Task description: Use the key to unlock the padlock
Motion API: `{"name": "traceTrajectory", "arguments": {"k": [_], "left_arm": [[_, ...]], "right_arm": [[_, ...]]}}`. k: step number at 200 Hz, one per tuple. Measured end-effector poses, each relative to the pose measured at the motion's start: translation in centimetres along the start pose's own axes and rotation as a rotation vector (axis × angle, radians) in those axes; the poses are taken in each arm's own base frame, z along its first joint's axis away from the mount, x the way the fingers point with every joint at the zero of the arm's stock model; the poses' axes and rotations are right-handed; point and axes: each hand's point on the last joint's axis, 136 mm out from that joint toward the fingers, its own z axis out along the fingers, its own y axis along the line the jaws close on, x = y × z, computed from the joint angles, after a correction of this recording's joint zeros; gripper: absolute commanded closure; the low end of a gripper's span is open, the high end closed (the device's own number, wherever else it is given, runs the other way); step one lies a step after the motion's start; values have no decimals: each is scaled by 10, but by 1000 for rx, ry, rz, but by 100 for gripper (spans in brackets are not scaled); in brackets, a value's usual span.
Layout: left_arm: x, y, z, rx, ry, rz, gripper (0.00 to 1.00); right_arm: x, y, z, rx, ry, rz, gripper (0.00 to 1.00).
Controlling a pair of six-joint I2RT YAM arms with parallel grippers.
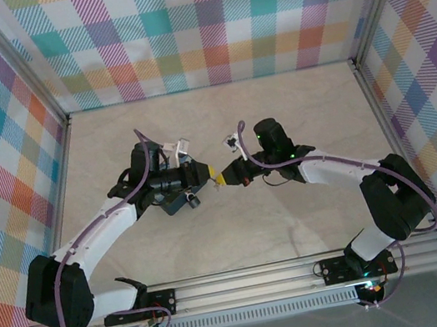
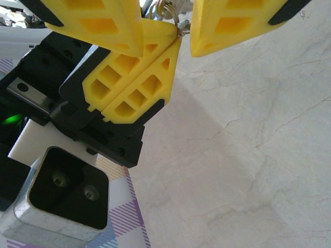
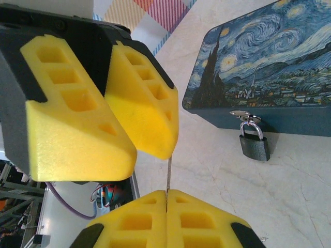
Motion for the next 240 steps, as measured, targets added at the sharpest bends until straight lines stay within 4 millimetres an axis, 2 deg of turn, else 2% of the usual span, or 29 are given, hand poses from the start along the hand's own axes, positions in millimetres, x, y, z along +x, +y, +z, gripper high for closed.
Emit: {"name": "traceTrajectory", "arguments": {"k": [44, 89, 124, 192, 240], "left_arm": [[2, 5, -1, -20, 6, 1, 61], [-1, 16, -3, -70, -12, -14, 61], [-1, 16, -3, -72, -12, -14, 64], [1, 11, -3, -41, 2, -17, 74], [2, 15, -3, -49, 1, -29, 93]], "right_arm": [[2, -2, 0, 6, 8, 11, 100], [3, 0, -1, -3, 13, 11, 100], [3, 2, -1, -15, 12, 8, 100], [-4, 4, 3, -48, -7, 17, 100], [-2, 5, 4, -67, 3, 32, 100]]}}
